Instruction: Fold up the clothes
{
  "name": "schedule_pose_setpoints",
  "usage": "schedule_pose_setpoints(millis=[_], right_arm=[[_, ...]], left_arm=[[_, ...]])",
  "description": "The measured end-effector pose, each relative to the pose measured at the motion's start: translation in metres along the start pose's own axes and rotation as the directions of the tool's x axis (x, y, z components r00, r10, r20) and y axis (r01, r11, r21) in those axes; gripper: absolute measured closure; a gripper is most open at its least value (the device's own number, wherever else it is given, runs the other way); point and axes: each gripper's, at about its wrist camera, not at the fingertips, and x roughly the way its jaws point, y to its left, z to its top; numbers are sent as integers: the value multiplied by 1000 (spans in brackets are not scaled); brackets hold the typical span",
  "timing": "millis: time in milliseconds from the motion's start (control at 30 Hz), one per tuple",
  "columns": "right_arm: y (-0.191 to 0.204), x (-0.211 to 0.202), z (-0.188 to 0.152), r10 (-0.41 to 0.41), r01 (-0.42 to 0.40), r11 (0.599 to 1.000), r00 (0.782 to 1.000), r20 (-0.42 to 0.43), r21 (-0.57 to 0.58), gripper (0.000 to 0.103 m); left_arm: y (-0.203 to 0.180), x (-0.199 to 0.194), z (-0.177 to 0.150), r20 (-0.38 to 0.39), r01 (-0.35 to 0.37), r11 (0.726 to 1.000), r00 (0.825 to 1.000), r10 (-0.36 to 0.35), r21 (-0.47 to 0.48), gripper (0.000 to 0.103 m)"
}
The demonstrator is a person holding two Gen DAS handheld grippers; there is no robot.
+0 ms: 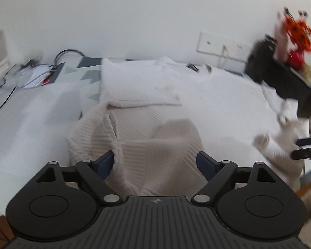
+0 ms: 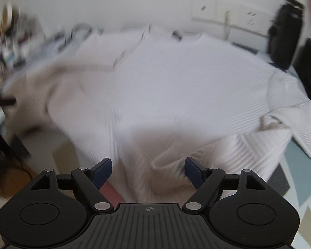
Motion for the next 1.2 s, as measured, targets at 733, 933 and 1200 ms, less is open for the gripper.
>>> schedule_pose_setpoints(millis=[733, 933, 1200], right_arm=[[-94, -11, 51, -203, 116, 905, 964, 175, 409, 19], [-55, -15, 51, -140, 97, 975, 967, 212, 201, 1], [-33, -21, 49, -50, 44, 998, 983, 176, 38, 1]], left_arm=[[6, 84, 20, -132, 56, 993, 990, -41, 108, 51], [42, 101, 40, -103, 62, 990, 992, -75, -127, 74], [46, 126, 51, -112, 39, 986, 992, -57, -164, 73]])
